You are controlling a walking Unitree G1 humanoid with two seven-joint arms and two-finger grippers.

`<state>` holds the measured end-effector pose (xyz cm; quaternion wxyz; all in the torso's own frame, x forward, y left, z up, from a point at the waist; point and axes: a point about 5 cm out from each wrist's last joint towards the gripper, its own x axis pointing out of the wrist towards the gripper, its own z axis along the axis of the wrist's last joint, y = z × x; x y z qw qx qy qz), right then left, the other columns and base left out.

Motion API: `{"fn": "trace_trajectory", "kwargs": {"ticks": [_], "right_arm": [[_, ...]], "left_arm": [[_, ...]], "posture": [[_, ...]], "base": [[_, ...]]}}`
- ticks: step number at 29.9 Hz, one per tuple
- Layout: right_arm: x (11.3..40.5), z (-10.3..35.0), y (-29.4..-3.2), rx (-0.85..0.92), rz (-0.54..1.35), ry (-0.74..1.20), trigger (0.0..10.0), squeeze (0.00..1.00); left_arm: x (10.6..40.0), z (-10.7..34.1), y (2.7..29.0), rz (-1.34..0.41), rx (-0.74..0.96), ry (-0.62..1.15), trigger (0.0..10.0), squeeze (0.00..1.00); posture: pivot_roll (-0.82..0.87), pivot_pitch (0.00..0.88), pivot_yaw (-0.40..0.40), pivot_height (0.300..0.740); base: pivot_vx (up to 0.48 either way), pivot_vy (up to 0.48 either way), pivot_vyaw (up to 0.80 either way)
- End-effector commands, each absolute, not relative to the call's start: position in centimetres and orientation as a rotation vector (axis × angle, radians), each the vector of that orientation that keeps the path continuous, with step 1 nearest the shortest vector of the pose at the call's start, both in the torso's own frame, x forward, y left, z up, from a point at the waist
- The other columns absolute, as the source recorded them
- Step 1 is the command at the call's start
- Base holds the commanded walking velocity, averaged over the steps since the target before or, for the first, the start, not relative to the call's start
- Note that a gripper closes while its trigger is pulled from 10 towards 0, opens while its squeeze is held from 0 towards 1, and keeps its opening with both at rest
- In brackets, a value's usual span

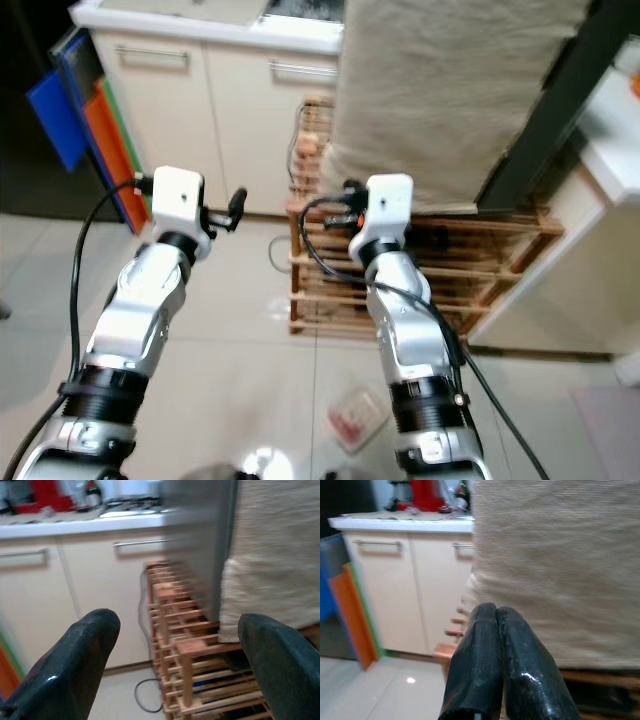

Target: Restocking fridge

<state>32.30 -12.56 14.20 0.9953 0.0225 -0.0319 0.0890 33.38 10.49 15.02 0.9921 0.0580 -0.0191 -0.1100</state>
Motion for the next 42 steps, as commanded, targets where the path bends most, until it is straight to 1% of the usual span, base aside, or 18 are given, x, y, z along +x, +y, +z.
{"fn": "trace_trajectory", "kwargs": {"ticks": [1,5,8,11,14,19,24,27,29,32,35,37,42], "right_arm": [[32.0,15.1,-11.2,0.024,0.239,-0.104,10.0,0.0],[31.6,14.8,-10.6,0.012,0.279,-0.099,10.0,0.0],[31.4,14.8,-10.0,-0.007,0.322,-0.095,10.0,0.0],[31.0,14.9,-8.9,-0.029,0.392,-0.097,10.0,0.0],[30.8,15.1,-8.4,-0.044,0.423,-0.115,10.0,0.0],[30.6,15.6,-9.0,-0.022,0.413,-0.136,10.0,0.0],[30.0,15.6,-8.6,-0.026,0.448,-0.142,10.0,0.0],[29.9,15.9,-8.5,-0.024,0.46,-0.147,10.0,0.0],[30.2,16.2,-9.0,-0.028,0.441,-0.156,10.0,0.0],[30.7,16.3,-9.7,-0.007,0.39,-0.156,10.0,0.0],[30.8,16.3,-9.8,-0.004,0.386,-0.155,10.0,0.0],[31.0,16.8,-9.9,-0.005,0.384,-0.168,10.0,0.0],[31.7,16.5,-10.3,0.019,0.345,-0.162,10.0,0.0]], "left_arm": [[33.8,15.0,11.2,-0.193,0.141,-0.038,10.0,0.0],[33.9,14.4,11.5,-0.177,0.148,-0.018,10.0,0.0],[34.0,13.9,11.7,-0.154,0.186,-0.023,10.0,0.0],[33.9,14.9,11.7,-0.176,0.169,-0.103,10.0,0.0],[33.9,15.3,12.1,-0.156,0.154,-0.116,10.0,0.0],[33.4,15.8,12.8,-0.118,0.13,-0.15,10.0,0.0],[33.1,15.1,13.3,-0.107,0.142,-0.123,10.0,0.0],[33.1,14.8,14.2,-0.093,0.149,-0.107,10.0,0.0],[33.1,14.8,14.9,-0.073,0.157,-0.11,10.0,0.0],[32.8,15.3,15.0,-0.071,0.158,-0.142,10.0,0.0],[32.7,15.4,14.9,-0.072,0.157,-0.146,10.0,0.0],[32.2,15.4,14.4,-0.088,0.17,-0.157,10.0,0.0],[32.1,15.3,14.1,-0.089,0.181,-0.157,10.0,0.0]], "posture": [[0.08,0.034,-0.02,0.74],[0.06,0.01,-0.026,0.74],[0.05,0.0,-0.037,0.74],[0.05,0.008,-0.045,0.74],[0.06,0.009,-0.043,0.74],[0.08,0.011,-0.037,0.74],[0.09,0.019,-0.024,0.74],[0.09,0.016,-0.018,0.74],[0.1,0.017,-0.014,0.74],[0.1,0.016,-0.019,0.74],[0.1,0.016,-0.019,0.74],[0.12,0.013,-0.037,0.74],[0.13,0.005,-0.034,0.74]], "base": [[0.0,0.465,0.0],[0.0,0.455,0.0],[0.0,0.289,0.0],[0.13,0.092,0.0],[0.393,0.274,0.0],[0.428,0.053,0.0],[0.443,0.0,0.0],[0.446,0.0,0.0],[0.446,0.0,0.0],[0.446,0.0,0.0],[0.446,0.0,0.0],[0.45,0.0,0.0],[0.475,0.0,0.0]]}}
